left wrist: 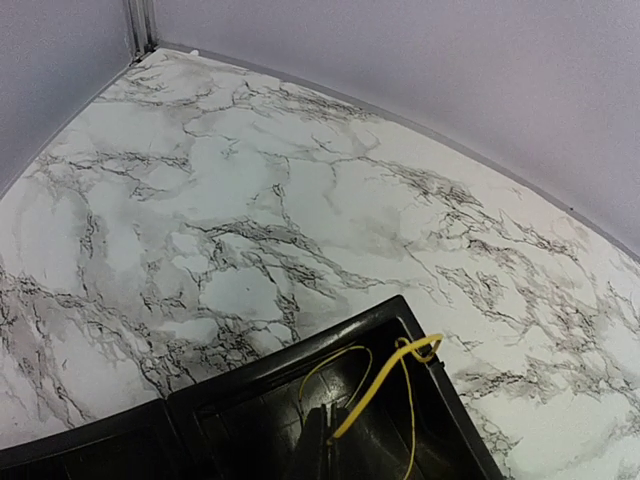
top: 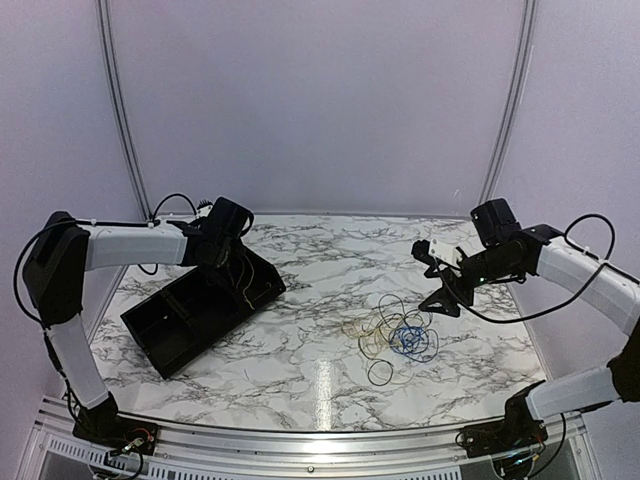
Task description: Untangle the cables
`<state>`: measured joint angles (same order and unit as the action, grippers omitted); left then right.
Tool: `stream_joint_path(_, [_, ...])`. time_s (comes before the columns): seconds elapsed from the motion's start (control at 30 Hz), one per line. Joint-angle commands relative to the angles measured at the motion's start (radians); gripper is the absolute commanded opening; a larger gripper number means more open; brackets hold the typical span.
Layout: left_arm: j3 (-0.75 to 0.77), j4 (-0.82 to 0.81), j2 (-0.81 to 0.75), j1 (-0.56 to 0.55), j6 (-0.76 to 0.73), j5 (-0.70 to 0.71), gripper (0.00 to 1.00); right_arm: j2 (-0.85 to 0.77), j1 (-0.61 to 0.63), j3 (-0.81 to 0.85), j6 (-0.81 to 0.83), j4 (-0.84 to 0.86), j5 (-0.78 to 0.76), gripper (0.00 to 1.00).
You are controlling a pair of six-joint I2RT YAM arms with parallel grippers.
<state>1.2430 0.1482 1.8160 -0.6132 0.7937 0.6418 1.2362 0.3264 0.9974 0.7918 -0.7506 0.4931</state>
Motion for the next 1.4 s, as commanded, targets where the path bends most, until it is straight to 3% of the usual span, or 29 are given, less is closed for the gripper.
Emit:
stream_joint_path(0.0, [-0.049,0.036,-0.074,0.006,0.025,-0.081,0.00,-0.026,-0.006,-0.015,-0.015,0.021,0.022,0.89])
stream_joint_path(0.37, [0.041,0.221,0.000,0.004,0.045,-0.180,0.00,-0.029,-0.006,-0.020,-0.019,0.026,0.035,0.89])
stream_joint_path(0.97, [0.141,0.318,0.140,0.004,0.033,-0.232,0.00,-0.048,-0.006,-0.048,-0.023,0.043,0.047,0.89])
stream_joint_path(1.3, [0.184,0.344,0.160,0.004,0.005,-0.262,0.03,-0.065,-0.006,-0.069,-0.028,0.056,0.047,0.89])
stream_joint_path(1.37, [0.204,0.365,0.144,0.004,0.000,-0.261,0.09,-0.066,-0.006,-0.069,-0.028,0.055,0.044,0.89])
